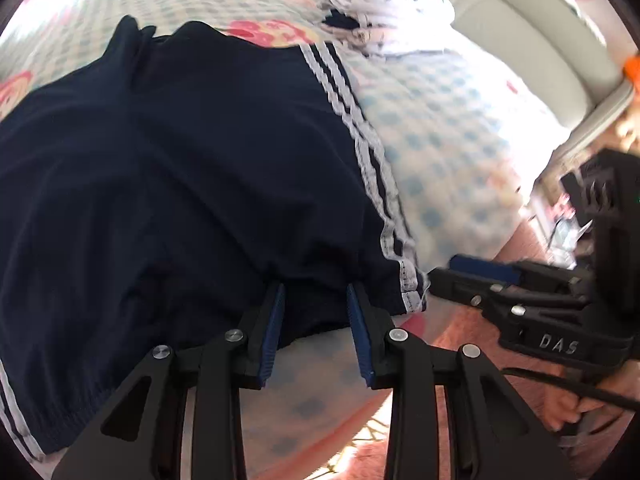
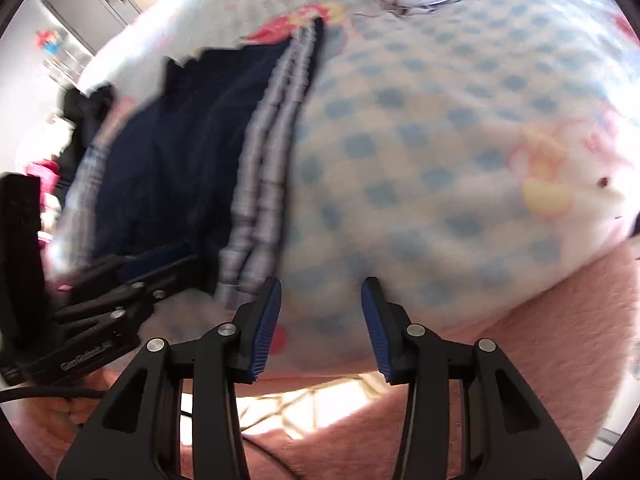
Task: Fold clothes
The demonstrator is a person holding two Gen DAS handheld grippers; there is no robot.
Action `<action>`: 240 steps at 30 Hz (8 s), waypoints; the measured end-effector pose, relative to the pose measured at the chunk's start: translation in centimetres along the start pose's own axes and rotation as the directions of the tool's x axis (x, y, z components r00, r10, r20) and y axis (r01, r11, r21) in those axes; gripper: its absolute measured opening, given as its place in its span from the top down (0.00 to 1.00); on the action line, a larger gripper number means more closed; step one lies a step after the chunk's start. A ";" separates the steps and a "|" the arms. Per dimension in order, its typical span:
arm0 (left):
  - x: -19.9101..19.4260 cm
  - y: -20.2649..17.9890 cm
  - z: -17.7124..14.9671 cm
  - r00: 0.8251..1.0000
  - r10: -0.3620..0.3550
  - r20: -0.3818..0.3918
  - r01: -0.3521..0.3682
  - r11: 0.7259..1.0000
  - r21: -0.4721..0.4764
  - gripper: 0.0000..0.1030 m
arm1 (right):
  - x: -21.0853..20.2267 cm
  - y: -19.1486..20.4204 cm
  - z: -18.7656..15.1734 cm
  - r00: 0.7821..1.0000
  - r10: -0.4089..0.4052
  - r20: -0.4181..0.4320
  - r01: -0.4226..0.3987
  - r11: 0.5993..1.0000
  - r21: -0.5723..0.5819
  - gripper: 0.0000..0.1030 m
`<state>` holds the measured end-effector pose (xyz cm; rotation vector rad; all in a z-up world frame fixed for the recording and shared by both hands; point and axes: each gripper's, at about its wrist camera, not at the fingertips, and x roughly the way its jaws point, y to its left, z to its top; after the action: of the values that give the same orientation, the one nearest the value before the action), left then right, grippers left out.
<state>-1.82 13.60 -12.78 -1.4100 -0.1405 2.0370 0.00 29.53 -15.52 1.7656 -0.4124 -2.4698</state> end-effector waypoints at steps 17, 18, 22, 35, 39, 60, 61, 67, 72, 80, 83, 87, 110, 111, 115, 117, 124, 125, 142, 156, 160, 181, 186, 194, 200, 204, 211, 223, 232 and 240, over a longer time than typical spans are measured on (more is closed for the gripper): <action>-1.0 1.5 0.6 0.962 -0.266 0.064 0.273 0.948 -0.161 0.66 | 1.6 -0.1 1.1 0.976 0.219 0.013 -0.219 0.973 0.079 0.56; -1.3 1.7 0.4 0.960 -0.274 0.063 0.281 0.945 -0.169 0.66 | 0.7 -0.1 0.5 0.972 0.233 0.020 -0.234 0.969 0.076 0.56; -0.9 1.5 0.7 0.959 -0.279 0.054 0.284 0.942 -0.176 0.63 | 1.1 1.4 0.8 0.959 0.281 0.033 -0.282 0.959 0.040 0.56; -3.0 2.8 1.7 0.964 -0.212 0.163 0.243 0.949 -0.201 0.91 | 0.6 3.2 1.5 0.971 0.236 0.033 -0.236 0.972 -0.022 0.55; -6.4 5.3 1.1 0.951 -0.173 0.258 0.240 0.936 -0.258 0.90 | 0.6 5.0 2.2 0.969 0.248 0.012 -0.246 0.966 -0.078 0.54; -14.7 13.9 -8.0 0.916 0.038 0.399 0.174 0.859 -0.482 0.90 | 3.3 14.8 0.1 0.993 0.116 -0.030 -0.119 0.918 -0.378 0.46; -15.1 13.8 -8.2 0.912 0.063 0.405 0.160 0.856 -0.493 0.90 | 3.2 15.0 0.0 0.991 0.133 -0.034 -0.136 0.911 -0.390 0.46; -14.6 14.4 -8.7 0.928 0.108 0.356 0.102 0.846 -0.524 0.90 | 4.9 13.7 -0.2 0.985 0.146 -0.088 -0.167 0.925 -0.341 0.46; -13.1 16.4 -10.3 0.947 0.047 0.319 0.159 0.793 -0.588 0.90 | 2.8 13.5 -0.6 0.938 0.332 -0.101 -0.346 0.877 -0.334 0.46; -11.8 15.9 -9.8 0.975 0.064 0.215 0.074 0.813 -0.577 0.88 | 4.4 12.5 1.7 0.944 0.323 -0.071 -0.331 0.918 -0.219 0.46; -11.1 16.3 -9.5 0.983 0.076 0.168 0.036 0.813 -0.581 0.77 | 7.1 12.5 1.1 0.966 0.223 -0.130 -0.248 0.943 -0.224 0.46; -11.1 17.0 -8.6 0.983 0.043 0.178 0.067 0.820 -0.568 0.50 | 6.0 11.8 1.4 0.941 0.320 -0.109 -0.336 0.922 -0.192 0.45; -9.6 16.0 -8.5 0.999 0.020 0.041 0.003 0.863 -0.506 0.67 | 5.1 10.8 -2.2 0.928 0.336 -0.164 -0.357 0.925 -0.127 0.82; -10.1 16.0 -8.8 0.998 0.013 0.055 0.017 0.862 -0.506 0.65 | 5.3 10.3 -2.2 0.917 0.359 -0.176 -0.378 0.921 -0.093 0.80; -12.4 15.2 -9.1 0.992 0.074 0.107 -0.017 0.889 -0.458 0.52 | 2.5 10.1 -1.6 0.943 0.323 -0.083 -0.332 0.930 -0.158 0.71; -12.2 14.6 -8.6 0.986 0.127 0.104 -0.071 0.900 -0.431 0.51 | 2.4 10.8 -1.4 0.942 0.327 -0.068 -0.334 0.926 -0.176 0.70; -10.7 14.6 -8.2 0.963 0.267 0.018 -0.237 0.882 -0.407 0.49 | 5.0 11.4 -2.8 0.968 0.220 -0.122 -0.243 0.941 -0.237 0.71; -11.2 14.8 -8.5 0.968 0.249 0.033 -0.212 0.882 -0.421 0.49 | 4.7 10.8 -2.7 0.966 0.229 -0.120 -0.251 0.942 -0.221 0.71; -6.9 4.8 3.2 0.965 0.127 0.228 -0.117 0.992 -0.056 0.57 | -0.7 4.5 5.0 0.981 0.169 0.099 -0.155 0.979 -0.131 0.65; -0.2 4.2 5.4 0.961 0.262 0.090 -0.257 0.965 -0.059 0.94 | 2.2 2.4 6.7 0.984 0.176 0.038 -0.173 0.982 -0.070 0.65; -5.8 5.6 5.2 0.953 0.222 0.205 -0.199 0.972 -0.128 0.94 | 2.5 3.3 7.2 0.983 0.179 0.029 -0.176 0.981 -0.087 0.63; -13.4 24.5 2.7 0.900 0.357 0.252 -0.201 0.851 -0.486 0.87 | 5.5 11.8 13.1 0.992 0.128 0.021 -0.119 0.961 -0.250 0.62; -14.0 20.9 2.4 0.877 0.340 0.340 -0.218 0.911 -0.349 0.87 | 6.6 12.7 16.7 0.991 0.101 0.083 -0.080 0.971 -0.224 0.62; -8.4 20.3 3.1 0.944 0.269 0.193 -0.216 0.942 -0.257 0.86 | 9.2 15.6 18.8 0.982 0.187 -0.002 -0.180 0.942 -0.283 0.62; -7.4 20.6 2.9 0.948 0.258 0.186 -0.204 0.941 -0.270 0.86 | 8.7 18.6 16.8 0.982 0.187 -0.022 -0.179 0.886 -0.428 0.62; -7.3 20.9 2.6 0.949 0.260 0.177 -0.208 0.940 -0.269 0.85 | 10.4 19.3 16.9 0.993 0.114 -0.041 -0.121 0.889 -0.441 0.62; -6.8 21.1 2.3 0.951 0.264 0.160 -0.213 0.937 -0.278 0.85 | 11.2 16.8 16.9 0.999 0.018 -0.029 -0.028 0.905 -0.425 0.62; -7.1 21.7 2.1 0.956 0.214 0.201 -0.147 0.941 -0.306 0.79 | 8.1 13.4 18.7 0.993 0.115 0.023 -0.100 0.931 -0.352 0.62; -6.9 21.6 2.0 0.957 0.216 0.191 -0.152 0.941 -0.304 0.79 | 11.7 16.4 19.4 0.998 0.061 0.009 -0.054 0.932 -0.357 0.62; -6.5 21.8 2.2 0.960 0.208 0.188 -0.144 0.941 -0.307 0.78 | 11.1 19.0 18.3 0.982 0.170 -0.078 -0.186 0.858 -0.478 0.58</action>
<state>-12.07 -6.62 -16.08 -1.4084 -0.4384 2.3973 -22.65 12.02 -15.19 1.4812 0.0513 -2.1604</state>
